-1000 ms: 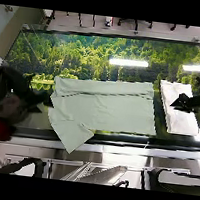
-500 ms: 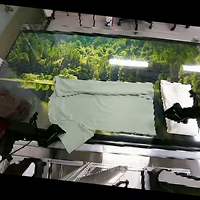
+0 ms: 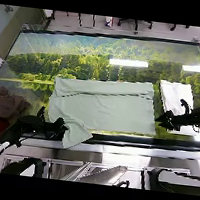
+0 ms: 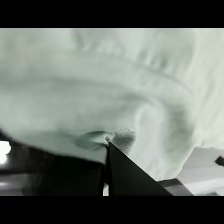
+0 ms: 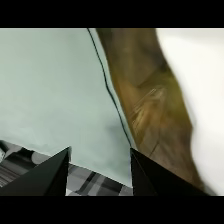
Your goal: Fold the shirts.
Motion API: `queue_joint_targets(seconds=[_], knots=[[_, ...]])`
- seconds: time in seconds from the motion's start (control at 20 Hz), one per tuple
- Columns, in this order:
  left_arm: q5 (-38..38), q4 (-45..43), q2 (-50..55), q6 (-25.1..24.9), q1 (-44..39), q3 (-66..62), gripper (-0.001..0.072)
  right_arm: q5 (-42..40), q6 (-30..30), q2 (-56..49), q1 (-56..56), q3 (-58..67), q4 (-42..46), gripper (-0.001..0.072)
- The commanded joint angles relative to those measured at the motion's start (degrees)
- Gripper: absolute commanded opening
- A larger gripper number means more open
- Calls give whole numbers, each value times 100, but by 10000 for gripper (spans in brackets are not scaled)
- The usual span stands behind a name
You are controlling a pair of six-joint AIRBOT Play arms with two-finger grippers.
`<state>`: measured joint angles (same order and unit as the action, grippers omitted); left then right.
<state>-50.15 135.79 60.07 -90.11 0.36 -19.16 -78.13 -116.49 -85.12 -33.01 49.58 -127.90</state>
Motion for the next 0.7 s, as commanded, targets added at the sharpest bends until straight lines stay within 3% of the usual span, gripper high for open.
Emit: queue_joint_targets(seconds=[0.0,0.25,0.3,0.4,0.45,0.5,0.65], knots=[[-450,-133,407,-133,-295,-660,17,103,13,-212,-4,-232,87,442],[-717,-284,-2,-125,-293,-1231,16,101,7,-490,39,-369,164,429],[-715,-295,-149,-125,-293,-1276,16,101,-2,-490,111,-369,157,329],[-782,-398,-378,-42,-293,-1338,16,74,-133,-490,350,-369,52,261],[-861,-448,-501,-28,-291,-1331,16,46,-238,-490,476,-367,-68,99],[-951,-514,-599,-17,-291,-1331,16,44,-229,-485,581,-363,-146,28],[-1563,-1325,-986,474,-282,-1333,16,-9,-153,-328,654,-363,-31,27]])
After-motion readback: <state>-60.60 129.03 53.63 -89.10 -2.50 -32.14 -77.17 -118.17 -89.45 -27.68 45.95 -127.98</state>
